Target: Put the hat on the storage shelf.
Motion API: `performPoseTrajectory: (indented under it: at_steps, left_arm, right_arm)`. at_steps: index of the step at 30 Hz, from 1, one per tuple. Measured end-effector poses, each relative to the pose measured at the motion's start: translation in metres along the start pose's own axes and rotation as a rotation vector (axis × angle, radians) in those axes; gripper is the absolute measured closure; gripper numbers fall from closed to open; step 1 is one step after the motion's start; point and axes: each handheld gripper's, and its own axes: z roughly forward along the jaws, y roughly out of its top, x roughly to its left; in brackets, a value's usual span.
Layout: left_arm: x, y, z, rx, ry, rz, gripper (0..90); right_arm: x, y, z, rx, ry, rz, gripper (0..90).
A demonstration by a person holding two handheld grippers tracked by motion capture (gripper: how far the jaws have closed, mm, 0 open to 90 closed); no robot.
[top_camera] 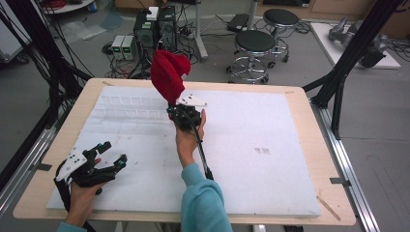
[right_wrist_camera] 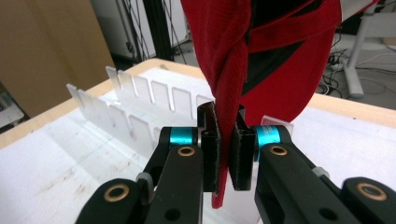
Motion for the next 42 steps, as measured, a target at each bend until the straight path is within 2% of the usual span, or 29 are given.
performPoseTrajectory:
  at_steps: [8, 11, 15, 18, 19, 21, 24, 27, 32, 36, 42]
  left_arm:
    - [0.0, 0.0, 0.0, 0.0, 0.004, -0.002, 16.6]
    - [0.0, 0.0, 0.0, 0.0, 0.003, 0.001, 16.6]
    - [0.001, 0.0, -0.001, -0.001, 0.0, -0.001, 16.6]
    - [0.0, 0.0, -0.001, -0.003, -0.001, 0.001, 16.5]
    - [0.0, 0.0, -0.001, -0.004, 0.001, 0.001, 16.6]
    - [0.0, 0.0, 0.0, -0.004, 0.002, 0.002, 16.6]
    - [0.0, 0.0, -0.001, -0.006, 0.001, 0.003, 16.6]
    - [-0.001, 0.0, -0.001, -0.006, 0.001, 0.004, 16.6]
    - [0.0, 0.0, -0.001, -0.008, 0.004, -0.001, 16.6]
    - [0.0, 0.0, -0.001, -0.007, 0.006, 0.0, 16.6]
    - [0.001, 0.0, 0.0, -0.009, 0.014, -0.014, 16.6]
  right_arm:
    - [-0.001, -0.007, -0.007, 0.099, 0.032, -0.002, 83.8]
    - [-0.004, -0.01, -0.008, 0.09, 0.036, 0.005, 83.8]
    - [-0.008, -0.017, -0.011, 0.087, 0.048, 0.015, 78.7]
    - [-0.008, -0.017, -0.015, 0.1, 0.055, 0.014, 62.5]
    - [-0.007, -0.014, -0.019, 0.095, 0.057, -0.002, 59.8]
    - [-0.004, -0.01, -0.027, 0.076, 0.056, -0.033, 46.1]
    - [-0.001, -0.004, -0.041, 0.068, 0.09, -0.009, 43.5]
    - [0.003, 0.004, -0.061, 0.061, 0.122, -0.025, 33.5]
    - [0.004, 0.011, -0.099, 0.036, 0.132, -0.069, 20.5]
    - [-0.004, 0.008, -0.131, 0.001, 0.126, -0.129, 17.9]
    - [-0.028, -0.012, -0.174, 0.002, 0.101, -0.159, 14.7]
